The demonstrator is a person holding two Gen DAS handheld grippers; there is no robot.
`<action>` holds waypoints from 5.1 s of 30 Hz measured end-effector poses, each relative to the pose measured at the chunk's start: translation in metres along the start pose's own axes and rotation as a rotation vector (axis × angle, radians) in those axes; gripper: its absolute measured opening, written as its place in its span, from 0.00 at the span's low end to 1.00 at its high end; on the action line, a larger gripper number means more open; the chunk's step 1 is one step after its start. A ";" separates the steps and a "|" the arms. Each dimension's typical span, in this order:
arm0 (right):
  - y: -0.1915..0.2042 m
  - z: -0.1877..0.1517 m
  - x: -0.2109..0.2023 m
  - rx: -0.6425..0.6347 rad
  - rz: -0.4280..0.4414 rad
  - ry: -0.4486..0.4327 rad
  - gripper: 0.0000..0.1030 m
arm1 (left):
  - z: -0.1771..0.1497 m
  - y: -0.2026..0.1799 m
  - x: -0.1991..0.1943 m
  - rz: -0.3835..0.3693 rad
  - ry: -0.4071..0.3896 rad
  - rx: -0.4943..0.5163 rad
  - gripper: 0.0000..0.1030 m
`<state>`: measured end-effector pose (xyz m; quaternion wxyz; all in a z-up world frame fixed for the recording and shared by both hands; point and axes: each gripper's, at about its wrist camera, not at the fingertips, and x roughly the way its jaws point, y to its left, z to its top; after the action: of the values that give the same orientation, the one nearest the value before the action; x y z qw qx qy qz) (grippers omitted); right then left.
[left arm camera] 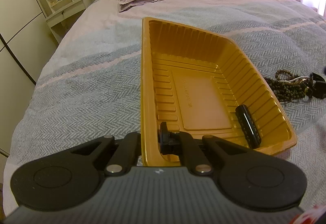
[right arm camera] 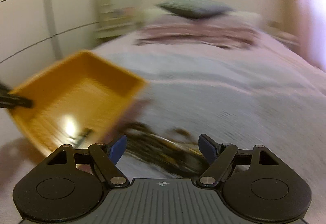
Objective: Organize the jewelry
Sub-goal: 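Drop the black watch box into the tray with right gripper while left holds tray, then release a black watch into the tray with right gripper while left holds tray, then pick a dark bead bracelet with the right gripper and drop it into the tray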
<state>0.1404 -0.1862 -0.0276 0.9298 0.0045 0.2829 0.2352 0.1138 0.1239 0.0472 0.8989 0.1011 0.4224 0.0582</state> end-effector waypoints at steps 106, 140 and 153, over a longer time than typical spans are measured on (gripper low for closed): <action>-0.075 -0.034 -0.025 0.235 -0.295 0.069 0.49 | -0.007 -0.003 0.002 -0.015 -0.016 -0.024 0.02; 0.035 0.054 -0.009 0.075 0.075 -0.056 0.06 | -0.009 -0.002 0.003 -0.022 -0.015 -0.033 0.02; 0.101 0.061 0.047 0.007 0.259 0.015 0.07 | -0.009 -0.001 0.003 -0.023 -0.018 -0.032 0.03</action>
<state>0.1630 -0.0676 0.0132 0.8895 0.0423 0.2877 0.3524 0.1088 0.1245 0.0387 0.9048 0.0823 0.4144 0.0535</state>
